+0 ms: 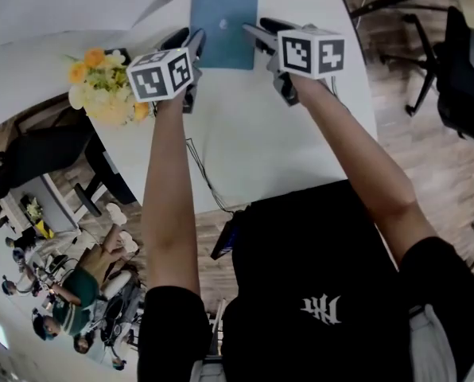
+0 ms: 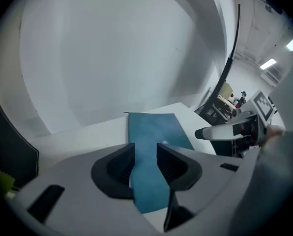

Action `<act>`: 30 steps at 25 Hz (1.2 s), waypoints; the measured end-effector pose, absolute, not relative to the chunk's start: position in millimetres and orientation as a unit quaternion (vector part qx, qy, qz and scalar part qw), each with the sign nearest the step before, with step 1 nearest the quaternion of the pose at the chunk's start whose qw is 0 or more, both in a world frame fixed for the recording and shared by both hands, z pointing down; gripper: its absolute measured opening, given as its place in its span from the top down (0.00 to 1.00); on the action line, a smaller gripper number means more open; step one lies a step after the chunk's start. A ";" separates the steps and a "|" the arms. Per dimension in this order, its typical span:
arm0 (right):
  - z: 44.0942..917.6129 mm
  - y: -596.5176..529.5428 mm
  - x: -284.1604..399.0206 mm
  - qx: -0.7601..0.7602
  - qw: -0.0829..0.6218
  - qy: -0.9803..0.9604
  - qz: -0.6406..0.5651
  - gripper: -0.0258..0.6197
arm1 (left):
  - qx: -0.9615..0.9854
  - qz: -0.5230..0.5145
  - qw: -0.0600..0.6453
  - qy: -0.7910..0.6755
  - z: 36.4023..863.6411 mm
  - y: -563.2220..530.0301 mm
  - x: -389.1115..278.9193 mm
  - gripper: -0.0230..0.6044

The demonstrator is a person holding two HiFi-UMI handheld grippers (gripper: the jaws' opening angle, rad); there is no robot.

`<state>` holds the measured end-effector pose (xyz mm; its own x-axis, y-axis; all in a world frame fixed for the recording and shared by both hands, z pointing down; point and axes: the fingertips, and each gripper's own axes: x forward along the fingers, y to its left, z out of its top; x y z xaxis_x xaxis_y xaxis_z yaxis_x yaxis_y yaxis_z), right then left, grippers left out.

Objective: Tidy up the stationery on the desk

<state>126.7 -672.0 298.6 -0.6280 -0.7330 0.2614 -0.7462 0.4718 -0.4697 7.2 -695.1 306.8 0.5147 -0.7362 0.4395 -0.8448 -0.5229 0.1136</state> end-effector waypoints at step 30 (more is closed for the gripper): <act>337.2 -688.0 134.9 0.526 0.121 -0.787 0.299 0.82 | 0.828 0.213 0.231 -0.464 341.5 -704.2 1.0 0.82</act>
<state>134.9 -688.0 337.2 -0.4180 -0.7552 0.5049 -0.9000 0.2689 -0.3430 1.0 -704.2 341.5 0.4781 -0.6705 0.5674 -0.8674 -0.4621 0.1848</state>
